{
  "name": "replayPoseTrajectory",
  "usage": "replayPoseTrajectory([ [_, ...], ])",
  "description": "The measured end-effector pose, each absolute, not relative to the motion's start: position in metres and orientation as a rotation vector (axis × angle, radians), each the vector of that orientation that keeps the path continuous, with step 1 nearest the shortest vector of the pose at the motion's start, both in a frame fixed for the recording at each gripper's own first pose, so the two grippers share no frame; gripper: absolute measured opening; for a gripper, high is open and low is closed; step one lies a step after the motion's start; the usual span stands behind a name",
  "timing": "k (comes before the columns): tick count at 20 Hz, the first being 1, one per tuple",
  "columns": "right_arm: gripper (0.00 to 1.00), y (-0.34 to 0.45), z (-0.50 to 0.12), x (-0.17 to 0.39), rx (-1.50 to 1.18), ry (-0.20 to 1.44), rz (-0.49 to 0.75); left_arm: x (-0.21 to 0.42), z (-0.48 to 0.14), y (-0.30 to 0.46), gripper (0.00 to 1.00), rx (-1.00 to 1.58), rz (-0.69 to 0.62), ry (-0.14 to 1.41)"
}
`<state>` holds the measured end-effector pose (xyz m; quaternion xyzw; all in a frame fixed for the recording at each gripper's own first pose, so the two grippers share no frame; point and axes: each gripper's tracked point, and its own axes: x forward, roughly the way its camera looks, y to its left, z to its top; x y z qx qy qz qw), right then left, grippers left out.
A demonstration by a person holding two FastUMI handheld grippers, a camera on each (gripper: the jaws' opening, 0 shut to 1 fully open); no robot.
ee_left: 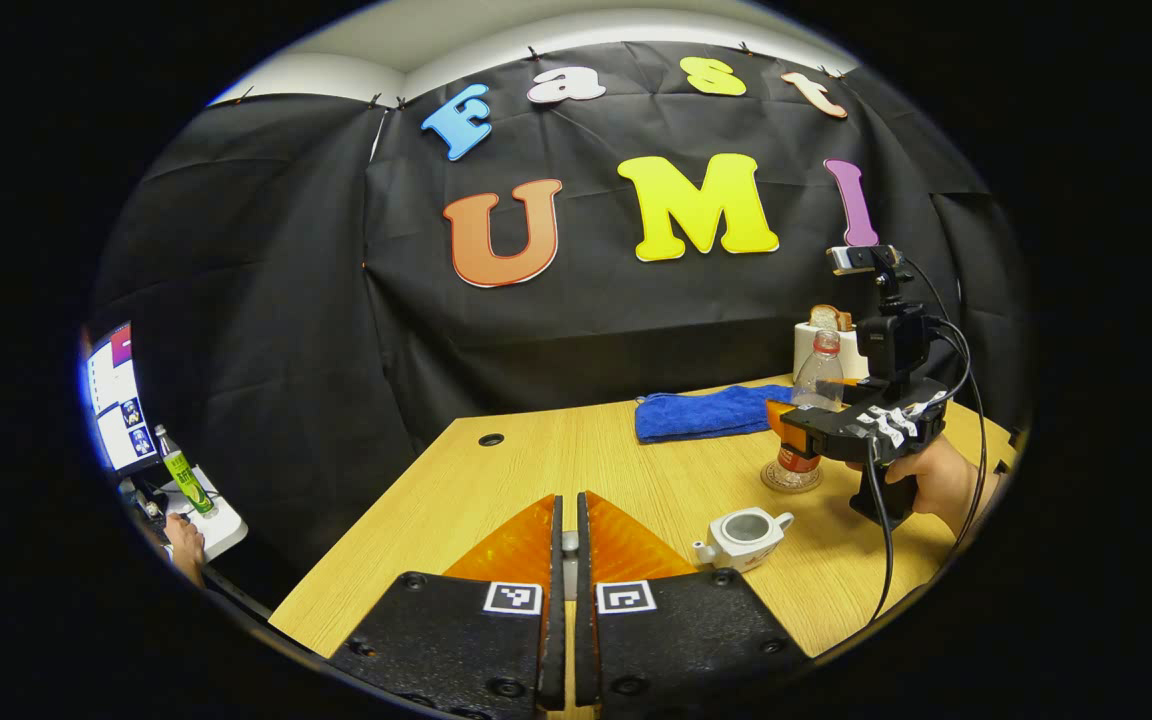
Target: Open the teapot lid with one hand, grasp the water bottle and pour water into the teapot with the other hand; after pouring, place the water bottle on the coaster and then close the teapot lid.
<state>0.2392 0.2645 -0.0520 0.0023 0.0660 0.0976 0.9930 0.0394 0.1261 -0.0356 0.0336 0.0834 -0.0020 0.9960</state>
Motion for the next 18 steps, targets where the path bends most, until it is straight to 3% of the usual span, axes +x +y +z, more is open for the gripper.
replayPoseTrajectory([
  [18, 0.91, 0.265, -0.055, 0.256, -0.019, 0.199, 0.204, 0.04, -0.038, 0.123, 0.06, 0.096, -0.007, 0.175],
])
